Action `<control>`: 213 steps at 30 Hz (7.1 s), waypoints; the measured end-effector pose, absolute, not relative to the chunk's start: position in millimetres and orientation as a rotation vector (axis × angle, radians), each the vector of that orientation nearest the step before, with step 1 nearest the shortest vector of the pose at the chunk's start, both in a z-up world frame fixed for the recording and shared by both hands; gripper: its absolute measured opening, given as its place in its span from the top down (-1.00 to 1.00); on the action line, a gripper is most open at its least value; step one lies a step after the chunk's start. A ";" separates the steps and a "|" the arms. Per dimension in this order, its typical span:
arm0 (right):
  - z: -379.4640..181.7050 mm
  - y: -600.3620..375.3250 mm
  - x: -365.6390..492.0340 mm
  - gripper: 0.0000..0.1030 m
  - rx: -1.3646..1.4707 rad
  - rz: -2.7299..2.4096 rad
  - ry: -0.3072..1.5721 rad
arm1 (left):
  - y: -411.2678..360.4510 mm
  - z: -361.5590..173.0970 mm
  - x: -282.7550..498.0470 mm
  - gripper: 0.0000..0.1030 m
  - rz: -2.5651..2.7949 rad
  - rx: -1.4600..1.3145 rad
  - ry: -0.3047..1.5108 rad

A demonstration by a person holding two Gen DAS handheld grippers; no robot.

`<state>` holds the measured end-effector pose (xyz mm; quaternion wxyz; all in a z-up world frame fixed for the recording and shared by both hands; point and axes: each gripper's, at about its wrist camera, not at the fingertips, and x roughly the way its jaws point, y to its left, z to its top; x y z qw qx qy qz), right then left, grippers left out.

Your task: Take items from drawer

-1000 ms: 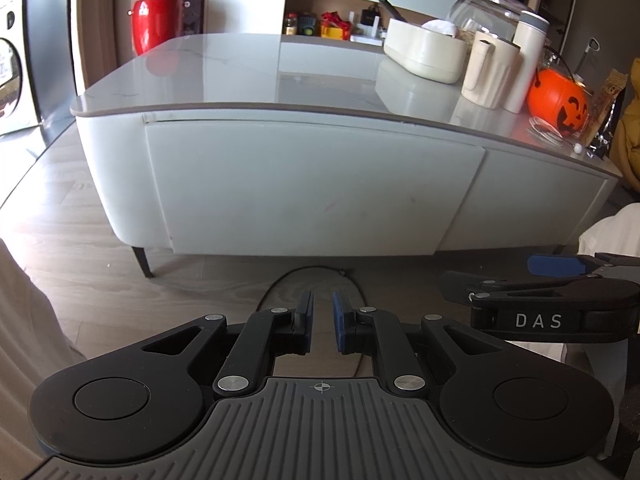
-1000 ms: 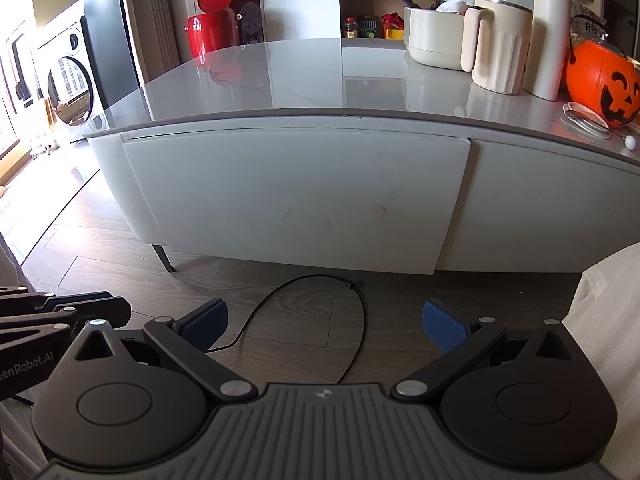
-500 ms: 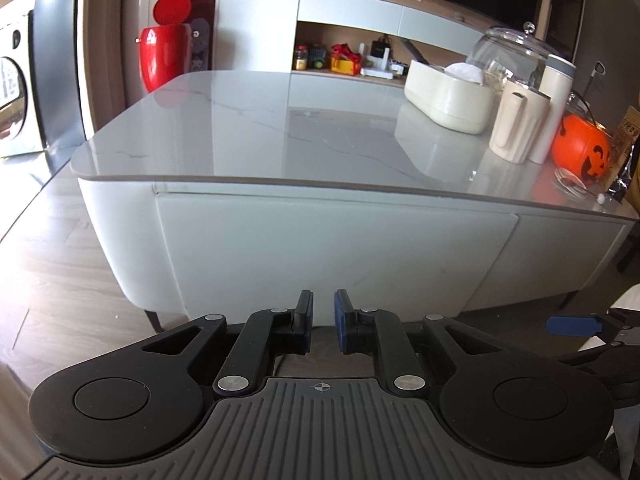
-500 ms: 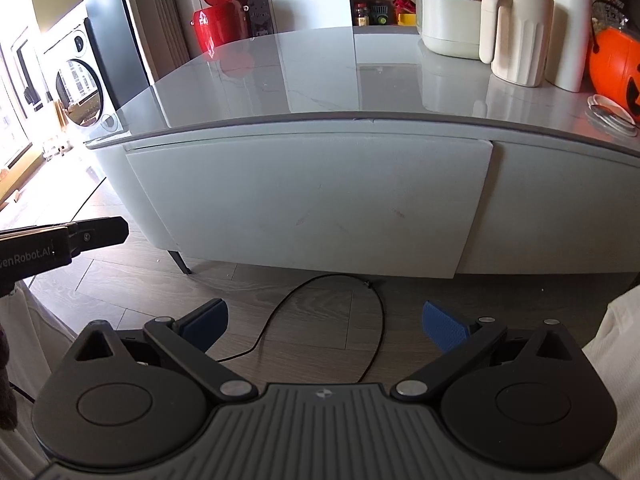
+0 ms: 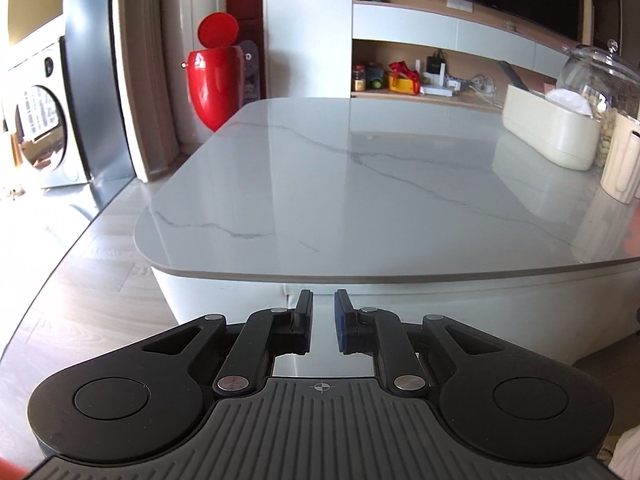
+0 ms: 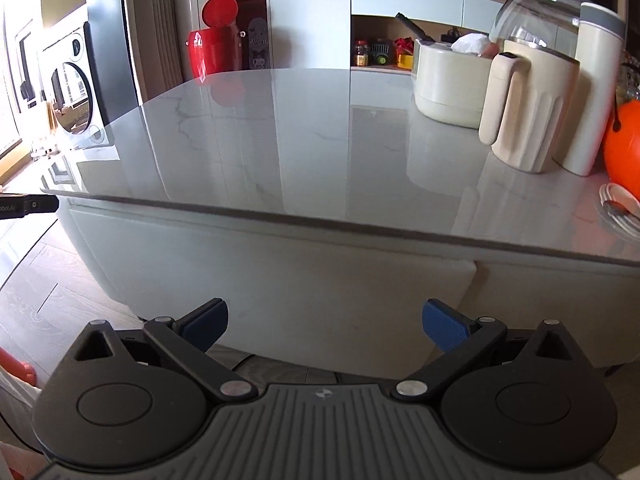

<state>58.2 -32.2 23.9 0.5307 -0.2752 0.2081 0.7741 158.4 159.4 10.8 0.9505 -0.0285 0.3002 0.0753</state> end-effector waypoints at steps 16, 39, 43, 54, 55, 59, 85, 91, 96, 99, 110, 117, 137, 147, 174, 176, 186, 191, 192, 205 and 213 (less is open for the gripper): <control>-12.5 45.4 107.7 -1.00 -0.688 1.882 0.640 | 192.8 -24.2 166.5 0.62 0.119 -0.216 0.708; -19.0 42.0 98.7 -1.00 -0.685 1.907 0.546 | 201.4 -37.6 166.9 0.65 0.058 -0.178 0.629; -19.3 41.4 98.4 -1.00 -0.690 1.916 0.540 | 203.1 -35.0 169.0 0.65 0.032 -0.177 0.600; -19.2 40.3 97.2 -1.00 -0.701 1.926 0.525 | 215.9 -33.7 168.2 0.54 0.024 -0.263 0.595; -19.1 39.9 96.7 -1.00 -0.704 1.926 0.522 | 216.1 -33.6 168.2 0.54 0.025 -0.263 0.595; -19.0 40.0 95.2 -1.00 -0.712 1.929 0.510 | 220.5 -34.5 169.1 0.56 0.019 -0.296 0.601; -22.6 41.9 93.3 -1.00 -0.736 1.960 0.481 | 221.4 -34.6 178.4 -0.17 -0.094 -0.315 0.600; -23.0 41.5 92.7 -1.00 -0.747 1.971 0.468 | 231.8 -36.6 177.5 -0.18 -0.128 -0.392 0.603; -22.7 40.9 94.2 -1.00 -0.745 1.976 0.491 | 228.8 -35.5 173.6 -0.20 -0.132 -0.386 0.610; -22.4 41.8 94.7 -1.00 -0.760 1.987 0.485 | 227.2 -32.4 167.7 -0.20 -0.131 -0.390 0.619; 12.0 26.2 101.9 -1.00 -0.675 2.008 0.500 | 142.3 3.8 159.0 0.46 -0.145 -0.067 0.587; 12.6 21.0 41.5 -1.00 -0.712 2.089 0.531 | 113.5 3.5 183.8 0.44 -0.108 -0.123 0.610; -4.6 4.3 7.9 -1.00 -0.850 2.083 0.456 | 99.3 -5.9 208.4 0.44 -0.076 -0.101 0.748; -1.8 -1.2 6.2 -1.00 -0.860 2.081 0.459 | 95.4 -2.6 224.4 0.42 -0.046 -0.083 0.841; -16.3 45.6 -20.8 -1.00 -0.984 1.875 0.637 | 92.4 -1.1 213.5 0.41 -0.057 -0.066 0.862; -22.9 52.1 -22.4 -1.00 -1.005 1.854 0.632 | 92.2 -1.1 213.6 0.41 -0.057 -0.066 0.863; -27.6 48.3 -15.0 -1.00 -1.055 1.865 0.633 | 90.6 2.8 200.1 0.41 -0.059 -0.079 0.915; -29.8 39.7 -8.2 -1.00 -1.071 1.872 0.627 | 89.3 3.3 193.4 0.41 -0.065 -0.090 0.937; -28.6 40.8 -10.2 -1.00 -1.075 1.871 0.630 | 88.2 2.9 192.7 0.42 -0.066 -0.085 0.943; -34.1 18.9 1.3 -1.00 -1.122 1.868 0.646 | 63.5 -26.6 177.3 0.57 -0.123 -0.006 1.083; -36.0 28.4 10.7 -1.00 -1.281 1.856 0.808 | 62.3 -21.5 144.5 0.58 -0.151 -0.018 1.092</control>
